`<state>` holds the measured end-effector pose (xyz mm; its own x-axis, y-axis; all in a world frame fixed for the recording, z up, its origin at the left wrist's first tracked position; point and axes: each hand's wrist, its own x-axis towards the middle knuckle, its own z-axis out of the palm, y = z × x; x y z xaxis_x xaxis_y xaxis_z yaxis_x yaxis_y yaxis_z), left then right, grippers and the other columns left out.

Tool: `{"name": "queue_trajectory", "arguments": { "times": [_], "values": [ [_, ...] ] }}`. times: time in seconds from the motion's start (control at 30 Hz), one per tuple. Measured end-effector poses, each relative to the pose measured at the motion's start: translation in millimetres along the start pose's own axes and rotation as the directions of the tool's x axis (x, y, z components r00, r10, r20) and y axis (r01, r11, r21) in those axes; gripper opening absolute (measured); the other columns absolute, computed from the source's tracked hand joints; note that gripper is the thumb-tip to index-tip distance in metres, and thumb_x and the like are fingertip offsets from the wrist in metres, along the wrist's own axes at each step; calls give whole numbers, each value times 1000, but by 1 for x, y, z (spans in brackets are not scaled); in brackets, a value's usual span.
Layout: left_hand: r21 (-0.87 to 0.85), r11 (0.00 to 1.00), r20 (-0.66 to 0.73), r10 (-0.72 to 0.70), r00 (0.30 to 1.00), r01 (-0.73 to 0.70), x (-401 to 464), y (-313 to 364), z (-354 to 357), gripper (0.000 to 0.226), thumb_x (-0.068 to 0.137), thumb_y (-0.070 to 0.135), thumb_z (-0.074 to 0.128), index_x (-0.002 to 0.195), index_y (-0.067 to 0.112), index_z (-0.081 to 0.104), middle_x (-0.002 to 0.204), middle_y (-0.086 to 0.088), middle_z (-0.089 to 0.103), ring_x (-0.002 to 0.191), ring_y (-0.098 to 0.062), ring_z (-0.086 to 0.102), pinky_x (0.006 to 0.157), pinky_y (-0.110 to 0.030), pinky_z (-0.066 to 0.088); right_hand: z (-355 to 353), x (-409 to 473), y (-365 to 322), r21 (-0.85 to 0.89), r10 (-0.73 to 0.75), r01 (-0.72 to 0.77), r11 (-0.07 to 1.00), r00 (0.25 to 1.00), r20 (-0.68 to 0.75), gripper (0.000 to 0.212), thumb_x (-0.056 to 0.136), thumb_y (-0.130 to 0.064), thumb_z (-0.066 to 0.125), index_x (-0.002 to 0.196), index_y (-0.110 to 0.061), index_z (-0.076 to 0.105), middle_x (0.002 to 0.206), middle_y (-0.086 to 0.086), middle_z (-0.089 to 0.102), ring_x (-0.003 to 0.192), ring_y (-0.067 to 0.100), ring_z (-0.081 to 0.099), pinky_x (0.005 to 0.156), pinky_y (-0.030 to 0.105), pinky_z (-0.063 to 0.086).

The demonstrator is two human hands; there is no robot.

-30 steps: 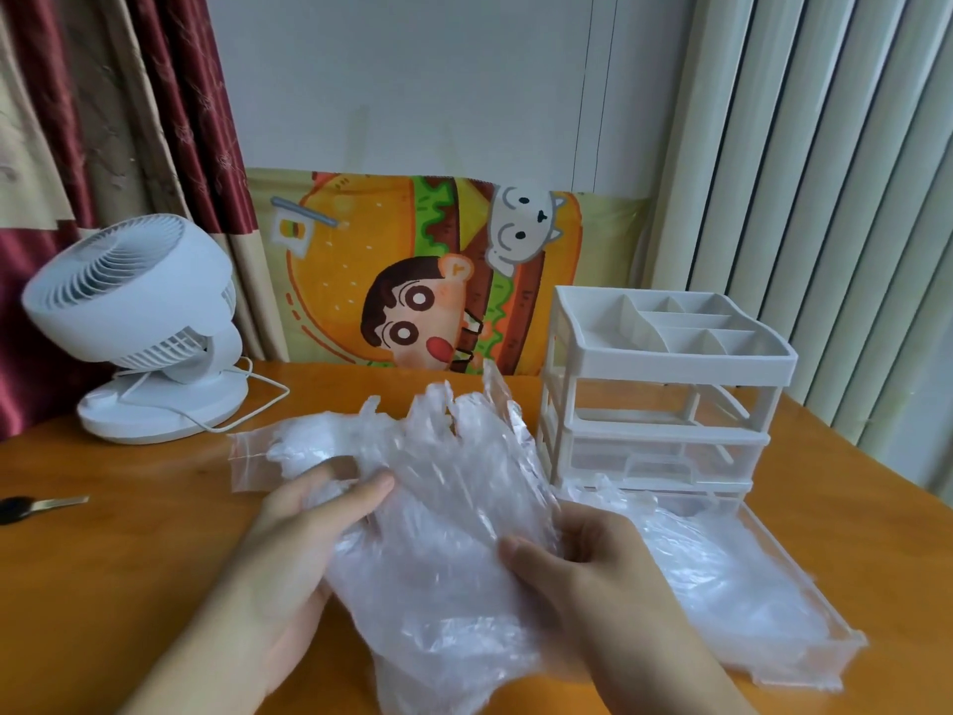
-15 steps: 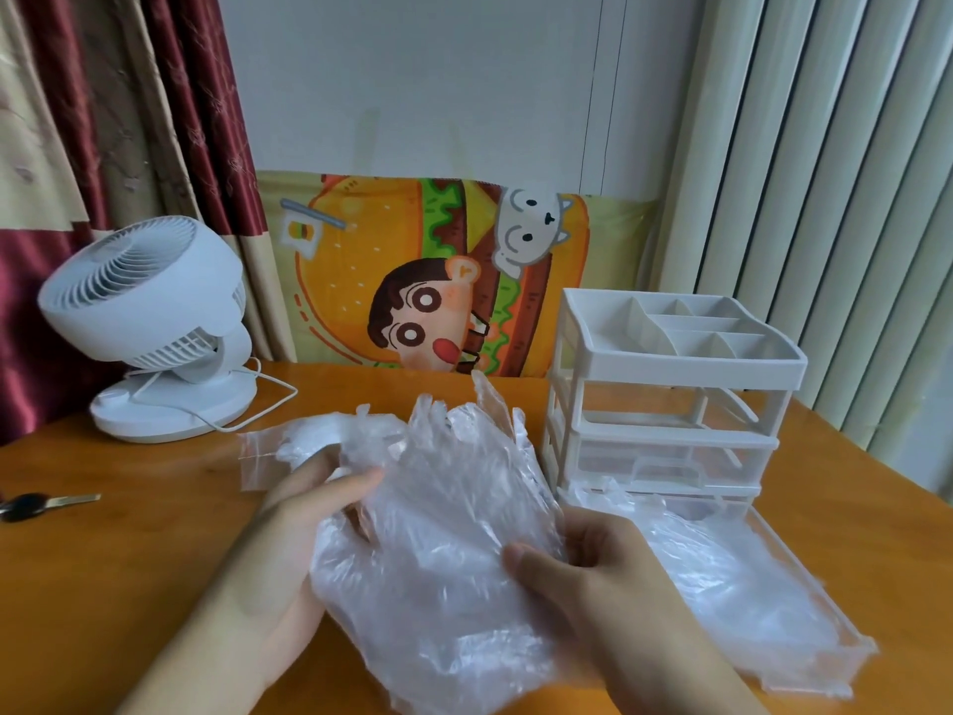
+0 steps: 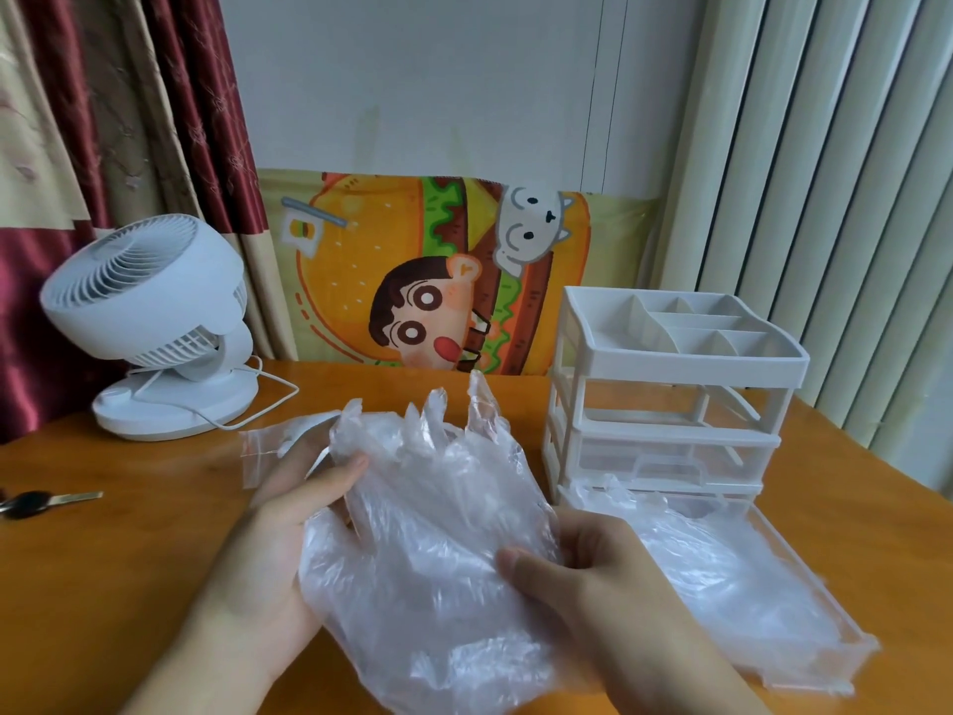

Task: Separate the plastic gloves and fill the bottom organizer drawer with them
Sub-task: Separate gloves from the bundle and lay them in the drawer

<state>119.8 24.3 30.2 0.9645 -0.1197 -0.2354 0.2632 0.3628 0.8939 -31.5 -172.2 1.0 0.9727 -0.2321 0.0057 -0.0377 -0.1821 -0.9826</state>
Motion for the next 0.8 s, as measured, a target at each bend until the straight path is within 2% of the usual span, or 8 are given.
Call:
{"name": "queue_trajectory", "arguments": {
  "times": [0.1, 0.2, 0.3, 0.4, 0.5, 0.53, 0.6, 0.8],
  "values": [
    [-105, 990, 43, 99, 994, -94, 3, -11, -12, 39, 101, -12, 44, 122, 18, 56, 117, -3, 62, 118, -15, 59, 64, 1, 45, -2, -1, 1, 28, -23, 23, 999, 1000, 0, 7, 94, -12, 75, 90, -10, 80, 83, 12, 80, 75, 29, 76, 65, 39, 58],
    [72, 991, -26, 112, 993, -109, 4, -13, -7, 42, 106, -2, 37, 144, 12, 47, 146, -24, 51, 103, -14, 67, 56, -16, 52, -3, -2, 1, 111, -20, 21, 994, 1000, -13, 15, 95, -8, 74, 81, -12, 80, 74, 10, 76, 61, 17, 68, 54, 23, 48],
    [178, 945, 286, 217, 933, -275, -21, -18, -17, 49, 110, 20, 36, 151, -6, 36, 152, -26, 44, 142, -37, 43, 79, -31, 46, -5, 1, 2, 179, -25, 35, 983, 998, -55, 7, 95, -11, 75, 91, -7, 79, 85, 26, 75, 65, 23, 66, 57, 28, 48],
    [296, 875, 307, 293, 906, -383, -37, -18, -21, 56, 109, 26, 35, 152, -10, 29, 168, -21, 19, 157, -32, 17, 115, -31, 16, -7, 3, 3, 224, -29, 47, 973, 996, -85, 12, 93, -15, 79, 96, -3, 78, 93, 35, 71, 67, 26, 62, 60, 31, 45],
    [383, 873, 399, 137, 907, -301, -37, -21, -22, 96, 56, 57, 96, 133, 8, 64, 152, -2, 55, 143, -4, 45, 120, -20, 27, -8, 1, 0, 214, -41, 53, 975, 997, -61, 7, 95, -12, 76, 94, -5, 79, 80, 24, 73, 61, 21, 62, 56, 26, 45],
    [412, 892, 369, 24, 929, -186, -43, -20, -15, 91, 34, 54, 103, 114, 18, 78, 131, 6, 71, 124, 4, 61, 113, -20, 40, -9, 1, 0, 197, -45, 54, 979, 998, -50, 7, 96, -11, 74, 94, -6, 79, 79, 21, 73, 62, 20, 63, 57, 26, 46],
    [375, 918, 424, -46, 905, -130, -50, -24, -13, 51, 58, 26, 101, 105, 21, 82, 115, 2, 78, 106, -9, 74, 104, -36, 50, -10, -1, 0, 176, -54, 59, 983, 998, -32, 8, 97, -11, 74, 94, -6, 79, 86, 22, 76, 69, 24, 68, 63, 32, 50],
    [229, 966, 386, 22, 922, -119, -66, -27, -8, 31, 86, 5, 72, 115, 11, 76, 111, -17, 77, 103, -35, 75, 96, -47, 52, -10, -3, -5, 293, -45, 52, 955, 999, -29, 30, 90, -26, 82, 101, 1, 77, 100, 28, 76, 81, 36, 76, 65, 41, 59]
  ]
}}
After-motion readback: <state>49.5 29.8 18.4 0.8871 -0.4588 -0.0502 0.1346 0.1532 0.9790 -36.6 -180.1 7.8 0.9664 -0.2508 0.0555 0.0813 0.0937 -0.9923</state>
